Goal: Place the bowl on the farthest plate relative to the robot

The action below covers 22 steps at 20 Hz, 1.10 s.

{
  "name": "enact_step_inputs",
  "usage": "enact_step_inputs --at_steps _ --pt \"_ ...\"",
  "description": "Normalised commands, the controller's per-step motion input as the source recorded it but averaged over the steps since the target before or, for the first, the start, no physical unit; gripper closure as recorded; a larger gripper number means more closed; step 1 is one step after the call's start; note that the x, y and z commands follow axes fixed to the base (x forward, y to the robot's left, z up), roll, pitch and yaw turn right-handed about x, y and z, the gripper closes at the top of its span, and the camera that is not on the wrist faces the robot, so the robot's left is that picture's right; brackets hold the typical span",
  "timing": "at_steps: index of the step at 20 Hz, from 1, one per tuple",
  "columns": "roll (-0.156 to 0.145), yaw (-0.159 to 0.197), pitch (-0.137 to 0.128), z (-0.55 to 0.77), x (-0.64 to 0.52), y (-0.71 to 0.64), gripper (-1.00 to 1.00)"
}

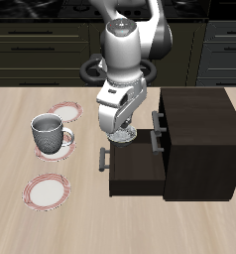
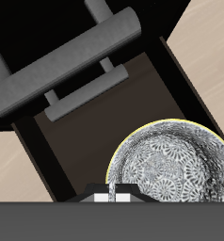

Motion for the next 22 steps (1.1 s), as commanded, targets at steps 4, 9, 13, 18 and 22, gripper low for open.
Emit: enact_step_inputs --at_steps 4,9,13,18,22 --pt "-0.037 -0.110 -0.064 0.33 0.00 -0.19 1.00" --pt "-0.041 -0.169 -0.006 0.25 0.02 -0.23 1.00" --pt "-0.064 -0.232 -0.027 0.32 0.07 -0.27 1.00" --pt "-0.016 -0.336 0.040 0.30 0.05 -0.21 1.00" --pt "-0.008 -0.364 0.076 0.18 0.05 -0.25 1.00"
